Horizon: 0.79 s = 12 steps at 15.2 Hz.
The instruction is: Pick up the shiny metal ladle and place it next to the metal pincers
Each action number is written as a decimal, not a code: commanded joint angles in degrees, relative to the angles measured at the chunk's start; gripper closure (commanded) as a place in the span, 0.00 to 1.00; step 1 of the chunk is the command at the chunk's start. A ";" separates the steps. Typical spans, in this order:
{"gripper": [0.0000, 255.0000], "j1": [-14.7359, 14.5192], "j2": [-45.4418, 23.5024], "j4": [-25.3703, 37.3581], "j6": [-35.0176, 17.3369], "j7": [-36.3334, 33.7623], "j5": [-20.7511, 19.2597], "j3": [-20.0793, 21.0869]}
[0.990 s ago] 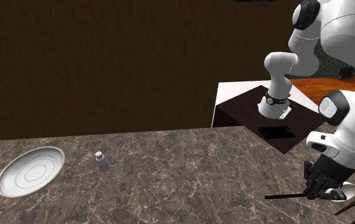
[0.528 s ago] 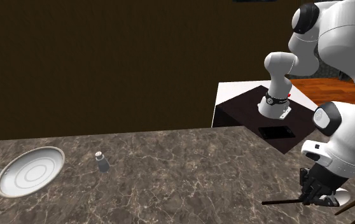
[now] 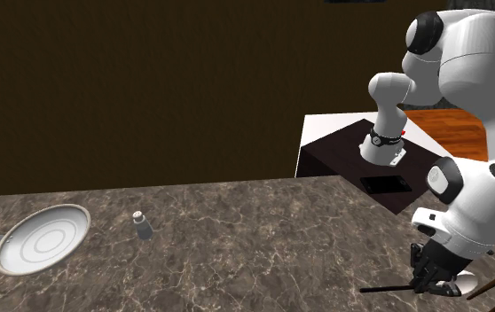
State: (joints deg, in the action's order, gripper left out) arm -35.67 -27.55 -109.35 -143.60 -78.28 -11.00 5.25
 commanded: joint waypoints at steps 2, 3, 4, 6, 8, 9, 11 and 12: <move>1.00 -0.10 -1.72 0.12 -1.63 -0.26 -0.38 -0.29; 1.00 -0.16 -2.27 0.12 -2.18 -0.40 -0.52 -0.39; 1.00 -0.23 -2.84 0.14 -2.72 -0.53 -0.66 -0.49; 1.00 -0.37 -3.99 0.22 -3.79 -0.79 -0.92 -0.70; 1.00 -0.52 -5.16 0.34 -4.84 -1.05 -1.19 -0.92; 1.00 -0.60 -5.76 0.42 -5.35 -1.18 -1.32 -1.03; 1.00 -0.75 -6.97 0.62 -6.36 -1.44 -1.57 -1.25; 1.00 -0.83 -7.59 0.74 -6.86 -1.56 -1.69 -1.37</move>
State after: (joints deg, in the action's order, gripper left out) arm -36.42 -34.29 -108.82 -149.90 -79.74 -12.56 3.99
